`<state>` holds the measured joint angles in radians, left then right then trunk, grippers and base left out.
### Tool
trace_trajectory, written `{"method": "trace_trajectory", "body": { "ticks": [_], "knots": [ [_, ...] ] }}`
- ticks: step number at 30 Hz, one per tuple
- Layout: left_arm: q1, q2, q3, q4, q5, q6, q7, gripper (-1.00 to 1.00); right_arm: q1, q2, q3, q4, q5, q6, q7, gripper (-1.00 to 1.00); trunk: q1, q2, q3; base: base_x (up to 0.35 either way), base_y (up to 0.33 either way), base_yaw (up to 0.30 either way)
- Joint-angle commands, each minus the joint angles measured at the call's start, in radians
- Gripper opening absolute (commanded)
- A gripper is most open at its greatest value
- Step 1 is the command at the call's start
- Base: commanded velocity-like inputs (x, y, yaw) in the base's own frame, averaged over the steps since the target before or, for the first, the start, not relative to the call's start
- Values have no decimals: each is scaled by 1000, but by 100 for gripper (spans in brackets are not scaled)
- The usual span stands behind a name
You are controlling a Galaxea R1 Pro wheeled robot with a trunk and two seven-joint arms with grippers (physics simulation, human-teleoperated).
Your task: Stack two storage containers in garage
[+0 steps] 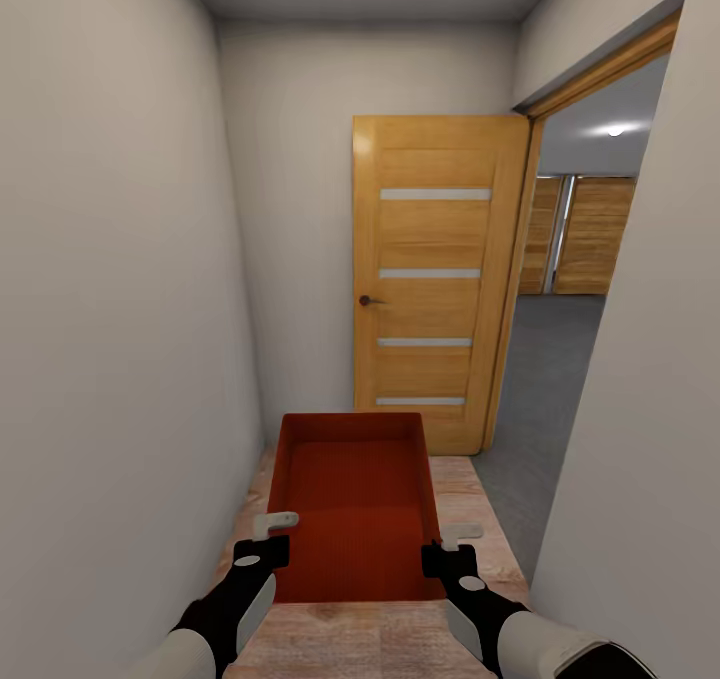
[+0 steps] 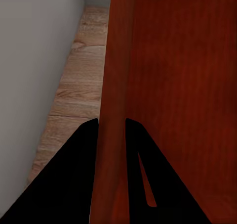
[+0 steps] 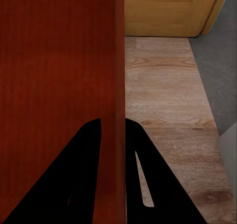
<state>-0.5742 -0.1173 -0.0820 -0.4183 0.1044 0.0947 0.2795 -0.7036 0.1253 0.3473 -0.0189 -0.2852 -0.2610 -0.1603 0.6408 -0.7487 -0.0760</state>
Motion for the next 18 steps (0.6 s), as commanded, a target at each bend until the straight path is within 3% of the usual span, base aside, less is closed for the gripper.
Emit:
{"method": "trace_trajectory", "body": {
  "ticks": [1, 7, 18],
  "knots": [
    [-1, 48, 11, -4, 9, 7, 13, -100, 0, 1, -36, -3, 12, 2, -1, -100, 1, -1, -2, 322, 0, 0],
    [-1, 48, 11, -3, 9, 7, 13, -100, 0, 2, -36, -3, 12, 2, -5, -100, 1, -1, -2, 322, 0, -53],
    [-1, 47, 11, -2, 9, 7, 13, -100, 0, 2, -36, -3, 12, 2, -8, -100, 1, -1, -2, 322, 71, -266]
  ]
}}
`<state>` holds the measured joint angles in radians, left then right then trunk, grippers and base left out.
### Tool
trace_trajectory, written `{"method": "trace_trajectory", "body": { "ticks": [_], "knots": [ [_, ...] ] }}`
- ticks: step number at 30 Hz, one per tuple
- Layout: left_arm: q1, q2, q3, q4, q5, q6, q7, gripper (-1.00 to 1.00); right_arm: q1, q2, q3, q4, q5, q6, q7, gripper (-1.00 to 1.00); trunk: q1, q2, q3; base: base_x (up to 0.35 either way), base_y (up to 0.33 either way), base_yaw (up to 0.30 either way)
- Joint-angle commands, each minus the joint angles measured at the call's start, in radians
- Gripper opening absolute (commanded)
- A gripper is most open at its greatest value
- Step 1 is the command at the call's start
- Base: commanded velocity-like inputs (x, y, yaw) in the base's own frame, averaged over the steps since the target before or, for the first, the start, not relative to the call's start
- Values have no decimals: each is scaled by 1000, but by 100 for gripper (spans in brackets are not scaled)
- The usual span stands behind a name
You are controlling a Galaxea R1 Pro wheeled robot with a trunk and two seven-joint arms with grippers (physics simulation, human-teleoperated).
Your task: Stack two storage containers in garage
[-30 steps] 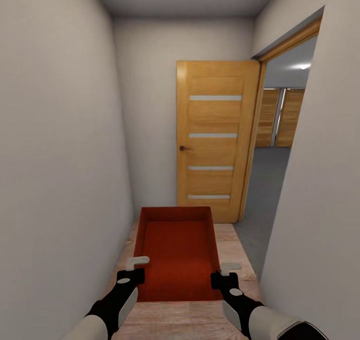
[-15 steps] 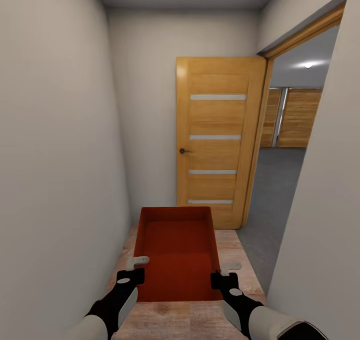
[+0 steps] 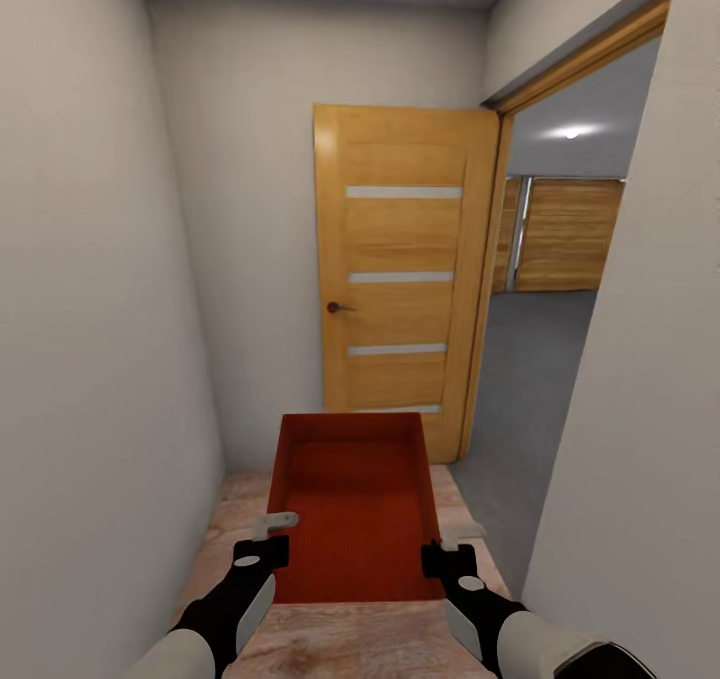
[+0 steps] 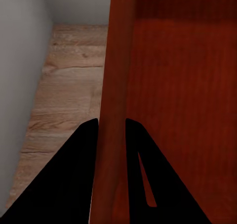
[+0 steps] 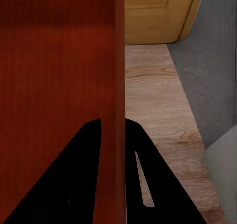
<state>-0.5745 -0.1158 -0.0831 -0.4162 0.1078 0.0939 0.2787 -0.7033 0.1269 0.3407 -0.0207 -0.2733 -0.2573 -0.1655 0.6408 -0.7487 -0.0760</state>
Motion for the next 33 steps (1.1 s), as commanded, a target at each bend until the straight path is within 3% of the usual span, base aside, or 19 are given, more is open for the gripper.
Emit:
{"method": "trace_trajectory", "body": {
  "ticks": [1, 23, 33],
  "knots": [
    [-1, 45, 13, -4, 6, 7, 14, -100, -1, 0, -29, -1, 0, -2, -3, -100, 1, -1, -2, 322, 154, -280],
    [-1, 45, 13, -7, 6, 7, 14, -100, -1, 0, -29, -1, 0, -2, -3, -100, 1, -1, -2, 308, 192, -281],
    [-1, 45, 13, -9, 6, 7, 16, -100, -1, 0, -29, -1, 0, -2, -3, -100, 1, -1, -2, 95, 70, -281]
  ]
}}
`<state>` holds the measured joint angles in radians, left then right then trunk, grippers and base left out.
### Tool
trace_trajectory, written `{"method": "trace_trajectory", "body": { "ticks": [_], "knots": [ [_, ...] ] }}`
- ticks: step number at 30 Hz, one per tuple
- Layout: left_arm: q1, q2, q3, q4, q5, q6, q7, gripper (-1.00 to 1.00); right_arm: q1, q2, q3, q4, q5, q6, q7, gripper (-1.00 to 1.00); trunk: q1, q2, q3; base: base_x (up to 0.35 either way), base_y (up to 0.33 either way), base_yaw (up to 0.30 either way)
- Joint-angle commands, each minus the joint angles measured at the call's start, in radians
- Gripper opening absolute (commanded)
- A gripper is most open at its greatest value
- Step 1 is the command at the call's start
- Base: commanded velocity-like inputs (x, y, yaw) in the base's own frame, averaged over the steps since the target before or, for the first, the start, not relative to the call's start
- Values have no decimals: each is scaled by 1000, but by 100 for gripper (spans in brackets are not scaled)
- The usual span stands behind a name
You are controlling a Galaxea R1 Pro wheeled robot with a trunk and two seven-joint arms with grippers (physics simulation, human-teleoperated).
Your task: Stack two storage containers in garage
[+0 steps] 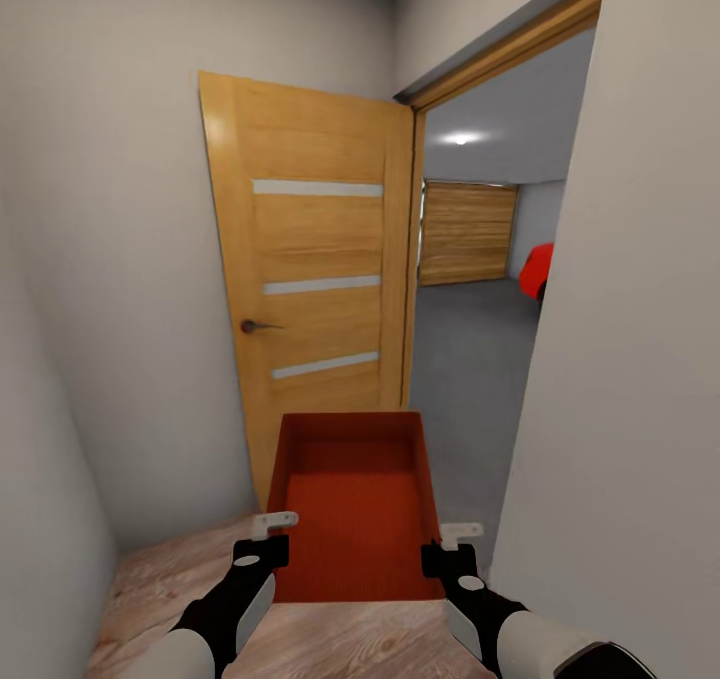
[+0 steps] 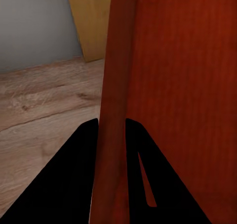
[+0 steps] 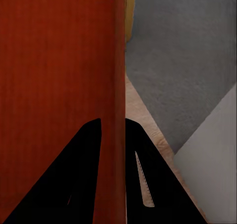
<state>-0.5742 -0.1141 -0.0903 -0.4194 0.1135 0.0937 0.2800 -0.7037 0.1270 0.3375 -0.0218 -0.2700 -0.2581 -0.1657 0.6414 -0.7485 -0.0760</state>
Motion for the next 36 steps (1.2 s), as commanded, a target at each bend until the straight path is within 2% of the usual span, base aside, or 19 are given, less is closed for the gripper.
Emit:
{"method": "trace_trajectory", "body": {
  "ticks": [1, 6, 12, 25, 36],
  "knots": [
    [-1, 44, 20, -5, 0, 7, 15, -100, 0, 0, -26, 0, -3, -1, -3, -100, 0, -2, -2, 3, 2, -282],
    [-1, 42, 20, -6, 0, 7, 15, -100, 0, 0, -26, 0, -3, -1, -3, -100, 0, -2, -2, 55, 20, -283],
    [-1, 42, 20, -4, 0, 8, 14, -100, 0, 0, -26, 0, -3, -1, -3, -100, 0, -2, -2, 257, 148, -276],
    [-1, 42, 20, -4, 0, 8, 13, -100, 0, 0, -25, 0, -3, -1, -2, -100, 0, -2, -2, 290, 194, -40],
    [-1, 42, 20, -4, 0, 8, 13, -100, 0, 0, -25, 0, -3, -1, -3, -100, 0, -2, -2, 291, 205, -255]
  ]
}}
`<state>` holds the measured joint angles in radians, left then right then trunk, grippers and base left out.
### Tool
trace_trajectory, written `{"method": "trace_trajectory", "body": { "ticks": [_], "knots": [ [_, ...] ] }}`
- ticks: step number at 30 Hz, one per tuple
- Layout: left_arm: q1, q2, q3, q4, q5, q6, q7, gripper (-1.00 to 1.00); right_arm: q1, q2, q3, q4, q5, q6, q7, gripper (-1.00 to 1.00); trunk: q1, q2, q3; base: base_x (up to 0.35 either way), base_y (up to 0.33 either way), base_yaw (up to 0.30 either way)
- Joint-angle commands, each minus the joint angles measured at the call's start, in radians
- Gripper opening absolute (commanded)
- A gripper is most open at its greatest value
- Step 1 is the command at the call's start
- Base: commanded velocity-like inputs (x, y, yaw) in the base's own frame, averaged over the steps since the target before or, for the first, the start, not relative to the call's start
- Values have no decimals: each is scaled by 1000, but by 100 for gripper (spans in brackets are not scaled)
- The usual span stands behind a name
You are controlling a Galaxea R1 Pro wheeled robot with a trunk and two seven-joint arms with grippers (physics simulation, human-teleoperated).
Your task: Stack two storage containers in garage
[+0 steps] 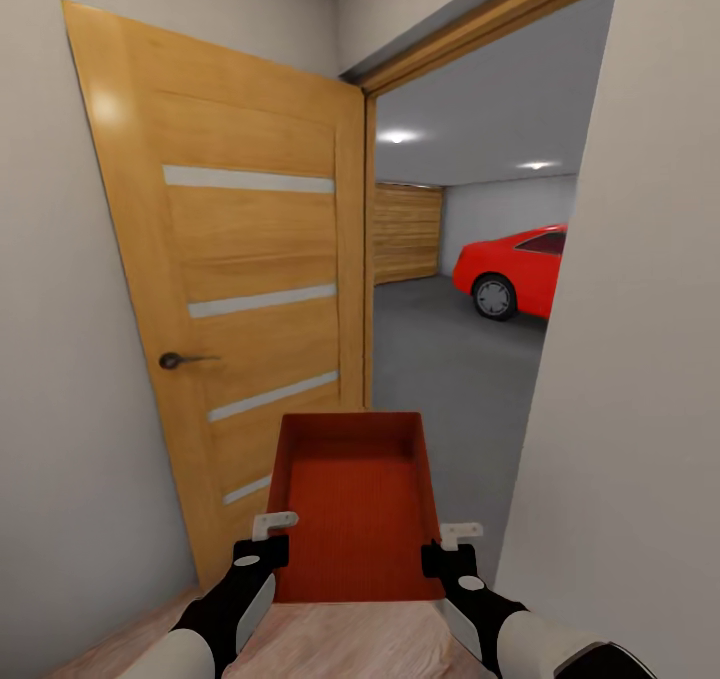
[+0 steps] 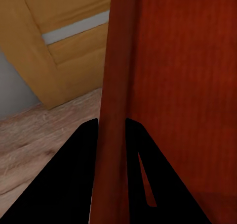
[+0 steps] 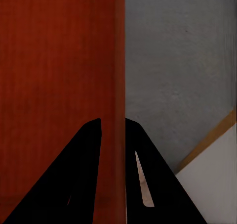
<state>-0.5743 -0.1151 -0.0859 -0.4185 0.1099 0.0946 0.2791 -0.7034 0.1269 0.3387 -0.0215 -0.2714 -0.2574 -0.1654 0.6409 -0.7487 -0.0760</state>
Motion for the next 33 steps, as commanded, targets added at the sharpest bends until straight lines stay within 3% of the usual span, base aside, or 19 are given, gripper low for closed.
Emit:
{"method": "trace_trajectory", "body": {
  "ticks": [1, 13, 22, 33],
  "knots": [
    [-1, 43, 15, -5, 4, 7, 14, -100, -1, 0, -26, 0, -2, -2, -3, -100, 1, -1, -2, 291, 214, -285],
    [-1, 41, 15, -5, 4, 8, 14, -100, -1, 0, -27, 0, -2, -2, -3, -100, 1, -1, -2, 291, 218, -284],
    [-1, 41, 15, -5, 4, 8, 14, -100, -1, 1, -27, 0, -2, -2, -3, -100, 1, -1, -2, 291, 223, -102],
    [-1, 42, 15, -4, 4, 9, 14, -100, -1, 0, -27, 0, -2, -2, -3, -100, 1, -1, -2, 287, 231, -280]
  ]
}}
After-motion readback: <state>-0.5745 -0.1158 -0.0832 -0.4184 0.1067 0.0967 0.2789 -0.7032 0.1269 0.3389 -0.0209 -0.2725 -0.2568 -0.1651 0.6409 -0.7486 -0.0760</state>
